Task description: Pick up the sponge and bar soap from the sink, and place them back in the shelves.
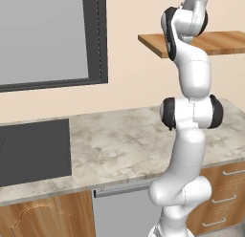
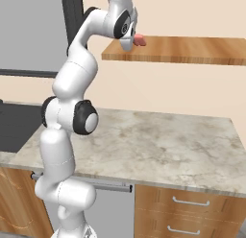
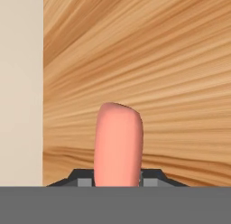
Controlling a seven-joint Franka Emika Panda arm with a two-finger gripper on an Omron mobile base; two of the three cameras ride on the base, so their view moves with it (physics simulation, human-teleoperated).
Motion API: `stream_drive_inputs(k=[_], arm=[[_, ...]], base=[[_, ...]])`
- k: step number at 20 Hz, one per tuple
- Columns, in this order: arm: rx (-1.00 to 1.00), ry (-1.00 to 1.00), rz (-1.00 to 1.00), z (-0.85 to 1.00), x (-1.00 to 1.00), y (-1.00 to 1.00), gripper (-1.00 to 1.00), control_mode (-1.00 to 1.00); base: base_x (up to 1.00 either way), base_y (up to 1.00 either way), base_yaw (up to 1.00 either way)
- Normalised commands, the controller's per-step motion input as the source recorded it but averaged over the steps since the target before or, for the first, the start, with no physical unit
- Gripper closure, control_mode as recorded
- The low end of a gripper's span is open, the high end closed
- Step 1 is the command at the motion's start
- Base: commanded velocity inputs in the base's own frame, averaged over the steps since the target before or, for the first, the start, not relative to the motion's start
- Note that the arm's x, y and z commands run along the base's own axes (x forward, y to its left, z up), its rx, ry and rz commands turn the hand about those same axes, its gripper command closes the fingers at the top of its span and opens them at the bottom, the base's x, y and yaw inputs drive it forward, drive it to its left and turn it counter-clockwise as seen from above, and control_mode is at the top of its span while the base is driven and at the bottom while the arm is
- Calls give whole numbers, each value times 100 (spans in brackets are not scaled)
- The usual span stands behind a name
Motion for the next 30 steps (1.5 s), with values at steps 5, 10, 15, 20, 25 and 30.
stream_drive_inputs(k=[5,10,15,20,25,30], arm=[[0,0,0,-42,18,0,100,-100],[0,0,0,-49,33,0,100,-100],[0,0,0,-37,23,0,100,-100],[0,0,0,-13,0,0,100,-100],[0,0,0,0,0,0,100,-100],[0,0,0,0,0,0,-100,-100]], base=[[0,0,0],[0,0,0],[0,0,0],[0,0,0],[0,0,0],[0,0,0]])
